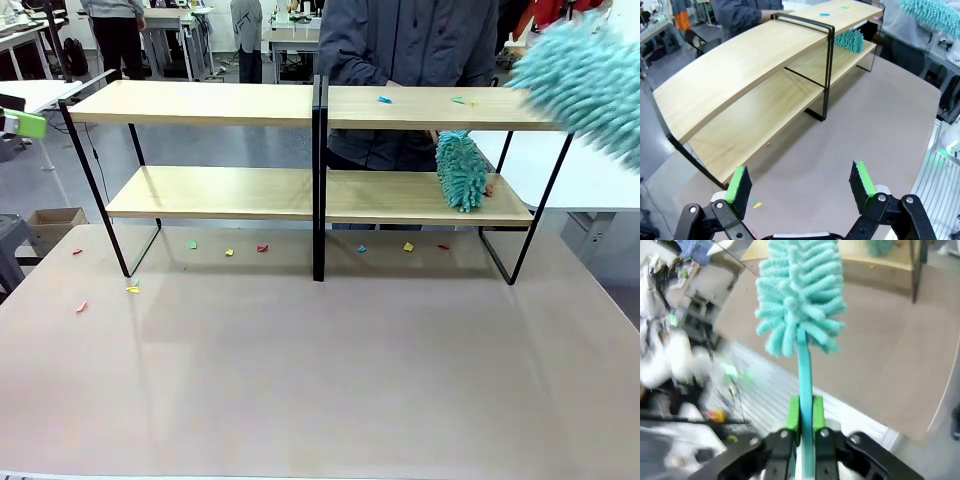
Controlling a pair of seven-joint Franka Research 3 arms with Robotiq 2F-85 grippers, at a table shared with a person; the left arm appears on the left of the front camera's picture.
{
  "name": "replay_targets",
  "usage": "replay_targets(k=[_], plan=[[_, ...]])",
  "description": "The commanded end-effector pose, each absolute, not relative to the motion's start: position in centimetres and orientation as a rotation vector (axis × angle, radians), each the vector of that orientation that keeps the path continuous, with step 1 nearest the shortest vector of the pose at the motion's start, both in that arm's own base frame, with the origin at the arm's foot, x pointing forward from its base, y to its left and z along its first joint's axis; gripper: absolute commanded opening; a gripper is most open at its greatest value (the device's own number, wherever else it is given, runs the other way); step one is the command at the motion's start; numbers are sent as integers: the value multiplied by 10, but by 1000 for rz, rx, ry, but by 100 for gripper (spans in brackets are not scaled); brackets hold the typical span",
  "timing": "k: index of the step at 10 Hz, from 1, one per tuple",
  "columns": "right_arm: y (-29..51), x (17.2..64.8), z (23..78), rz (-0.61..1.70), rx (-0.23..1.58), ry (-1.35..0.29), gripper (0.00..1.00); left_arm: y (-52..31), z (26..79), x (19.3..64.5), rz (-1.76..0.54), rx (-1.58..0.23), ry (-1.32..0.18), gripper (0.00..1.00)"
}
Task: Clean the shelves.
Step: Clean another randomly selected level of the Shelf with the Duster.
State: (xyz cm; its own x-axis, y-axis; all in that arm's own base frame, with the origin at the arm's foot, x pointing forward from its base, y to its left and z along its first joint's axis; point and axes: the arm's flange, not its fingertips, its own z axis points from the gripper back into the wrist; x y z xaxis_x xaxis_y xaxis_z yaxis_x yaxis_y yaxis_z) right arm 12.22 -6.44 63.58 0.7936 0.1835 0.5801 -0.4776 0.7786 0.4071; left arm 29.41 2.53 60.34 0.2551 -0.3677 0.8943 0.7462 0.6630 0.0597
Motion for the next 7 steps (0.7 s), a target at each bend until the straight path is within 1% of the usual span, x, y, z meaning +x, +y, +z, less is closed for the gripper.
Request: replay_targets(k=[1, 2, 3, 4, 6, 7], plan=[[-13, 127, 599, 518, 572, -462, 12, 25, 602, 295, -793, -421, -1066, 100], [-1, 132, 586, 524, 549, -439, 12, 25, 602, 295, -793, -421, -1066, 100], [-18, 129, 600, 492, 616, -510, 12, 25, 602, 295, -793, -421, -1066, 100], [-37, 119, 618, 495, 640, -530, 12, 25, 602, 295, -793, -421, -1066, 100], [-35, 95, 643, 566, 632, -524, 12, 25, 602, 295, -793, -421, -1066, 100], [-23, 89, 644, 564, 606, -512, 12, 25, 602, 295, -793, -421, -1066, 100]])
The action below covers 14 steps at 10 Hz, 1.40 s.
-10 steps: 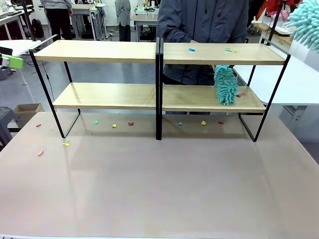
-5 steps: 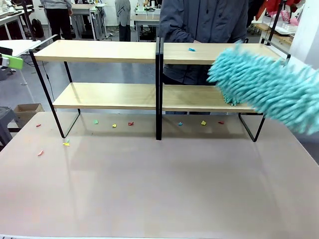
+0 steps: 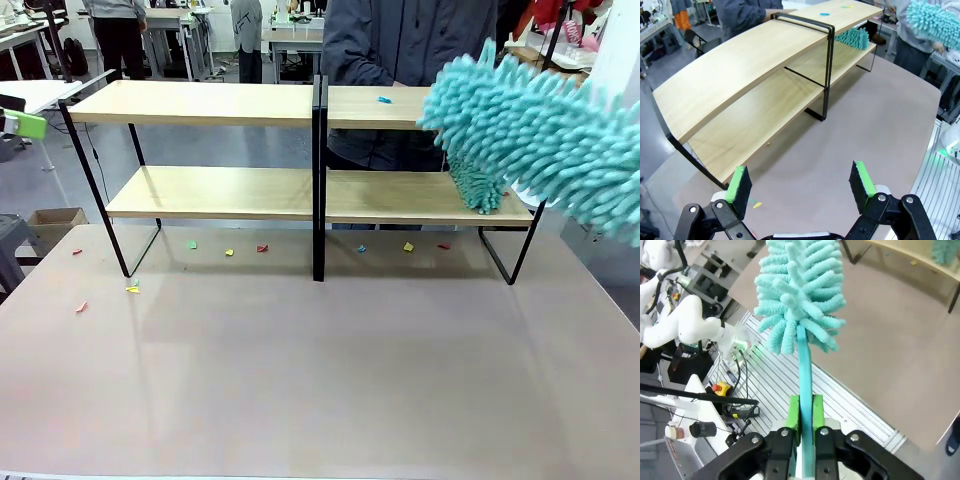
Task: Clean the shelves.
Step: Clean another randomly selected level of the Shelf with the Duster.
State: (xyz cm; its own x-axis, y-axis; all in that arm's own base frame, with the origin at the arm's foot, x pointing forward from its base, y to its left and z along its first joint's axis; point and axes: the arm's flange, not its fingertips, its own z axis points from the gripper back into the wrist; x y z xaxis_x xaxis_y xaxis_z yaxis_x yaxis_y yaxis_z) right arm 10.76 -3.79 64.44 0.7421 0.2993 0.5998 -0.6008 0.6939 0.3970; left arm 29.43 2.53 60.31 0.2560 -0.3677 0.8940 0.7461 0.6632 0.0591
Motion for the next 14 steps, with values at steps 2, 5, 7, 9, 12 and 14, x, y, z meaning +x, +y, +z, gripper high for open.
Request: replay_targets(k=[2, 5, 7, 9, 12, 14], plan=[[-38, 108, 644, 529, 618, -527, 12, 25, 602, 295, -793, -421, -1066, 100], [-14, 122, 640, 516, 592, -591, 12, 25, 602, 295, -793, -421, -1066, 100], [25, 160, 664, 445, 507, -624, 12, 25, 602, 295, -793, -421, -1066, 100], [80, 212, 691, 353, 406, -612, 12, 25, 602, 295, -793, -421, -1066, 100], [147, 277, 722, 321, 277, -577, 12, 25, 602, 295, -793, -421, -1066, 100], [172, 297, 716, 291, 181, -569, 12, 25, 602, 295, -793, -421, -1066, 100]])
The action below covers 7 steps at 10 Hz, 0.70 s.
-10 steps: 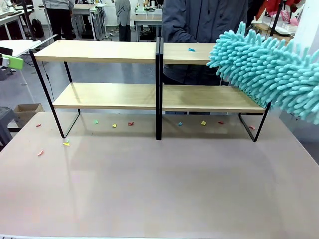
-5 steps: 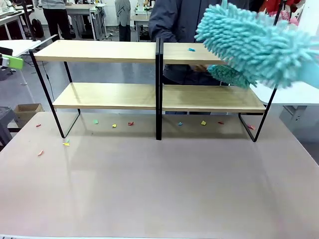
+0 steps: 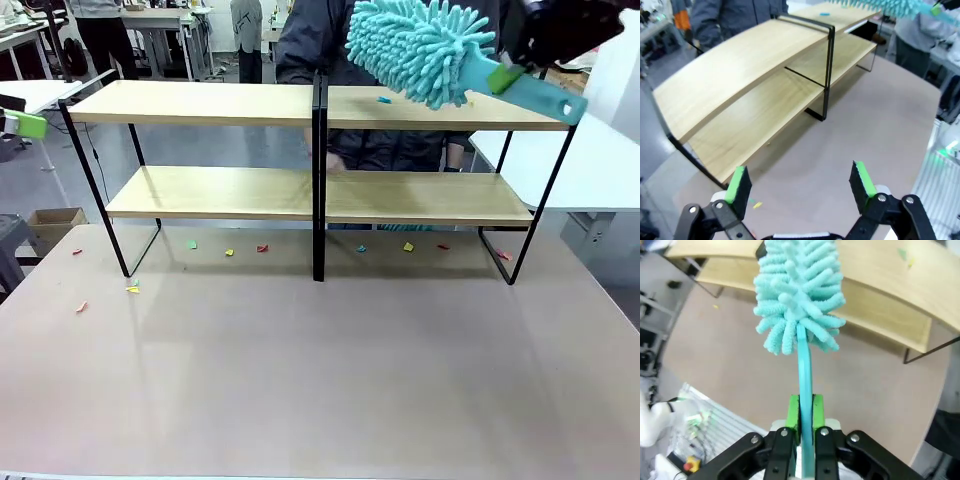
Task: Clean the shelves.
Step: Clean another randomly selected level of the Shelf with the Duster.
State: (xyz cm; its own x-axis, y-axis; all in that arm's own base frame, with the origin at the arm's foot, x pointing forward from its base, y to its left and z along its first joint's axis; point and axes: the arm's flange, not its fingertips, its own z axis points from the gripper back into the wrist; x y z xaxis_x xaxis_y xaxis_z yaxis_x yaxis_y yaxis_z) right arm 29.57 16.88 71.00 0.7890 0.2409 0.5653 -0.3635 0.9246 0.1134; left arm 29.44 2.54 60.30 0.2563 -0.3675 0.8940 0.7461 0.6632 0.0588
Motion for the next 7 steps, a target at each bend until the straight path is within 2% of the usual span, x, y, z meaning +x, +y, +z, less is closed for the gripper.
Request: replay_targets(k=[1, 7], plan=[[178, 301, 709, 284, 142, -567, 12, 25, 602, 295, -793, -421, -1066, 100], [166, 330, 679, 260, 67, -475, 12, 25, 602, 295, -793, -421, -1066, 100]])
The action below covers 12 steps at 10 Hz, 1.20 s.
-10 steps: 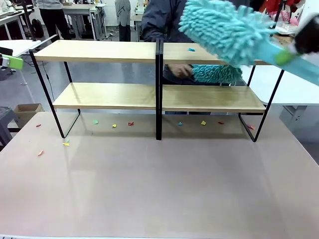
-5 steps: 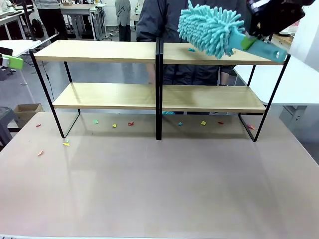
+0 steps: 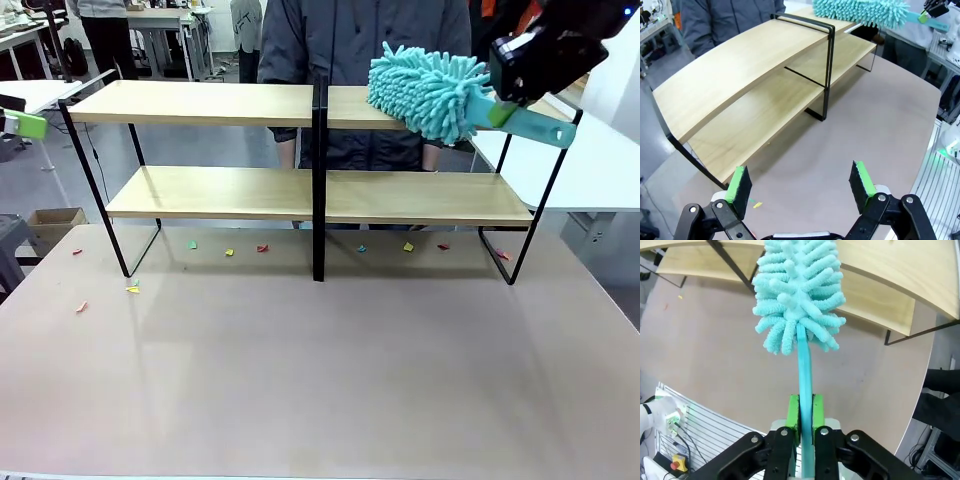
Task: Clean the shelves.
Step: Clean another randomly selected level of the Shelf with the Duster.
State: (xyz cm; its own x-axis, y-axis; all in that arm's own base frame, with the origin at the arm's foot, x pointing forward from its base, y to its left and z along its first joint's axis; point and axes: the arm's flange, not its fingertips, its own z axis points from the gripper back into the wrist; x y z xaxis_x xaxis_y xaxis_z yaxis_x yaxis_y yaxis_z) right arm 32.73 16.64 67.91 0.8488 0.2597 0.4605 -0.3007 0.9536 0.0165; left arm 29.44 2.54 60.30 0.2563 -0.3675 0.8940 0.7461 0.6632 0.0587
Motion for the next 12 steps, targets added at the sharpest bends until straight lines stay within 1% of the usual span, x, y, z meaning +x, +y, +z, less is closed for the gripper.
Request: replay_targets(k=[1, 3, 5, 6, 7, 8, 9, 11, 12], plan=[[158, 335, 681, 222, 35, -486, 12, 25, 602, 295, -793, -421, -1066, 100], [131, 342, 683, 129, -58, -472, 12, 25, 602, 295, -793, -421, -1066, 100], [92, 346, 692, 3, -171, -521, 12, 25, 602, 295, -793, -421, -1066, 100], [72, 347, 696, -64, -227, -495, 12, 25, 602, 295, -793, -421, -1066, 100], [58, 346, 701, -99, -241, -507, 12, 25, 602, 295, -793, -421, -1066, 100], [53, 339, 712, -30, -75, -592, 12, 25, 602, 295, -793, -421, -1066, 100], [53, 332, 719, 30, 68, -633, 12, 25, 602, 295, -793, -421, -1066, 100], [57, 324, 717, 138, 230, -552, 12, 25, 602, 295, -793, -421, -1066, 100], [54, 324, 714, 145, 272, -516, 12, 25, 602, 295, -793, -421, -1066, 100]])
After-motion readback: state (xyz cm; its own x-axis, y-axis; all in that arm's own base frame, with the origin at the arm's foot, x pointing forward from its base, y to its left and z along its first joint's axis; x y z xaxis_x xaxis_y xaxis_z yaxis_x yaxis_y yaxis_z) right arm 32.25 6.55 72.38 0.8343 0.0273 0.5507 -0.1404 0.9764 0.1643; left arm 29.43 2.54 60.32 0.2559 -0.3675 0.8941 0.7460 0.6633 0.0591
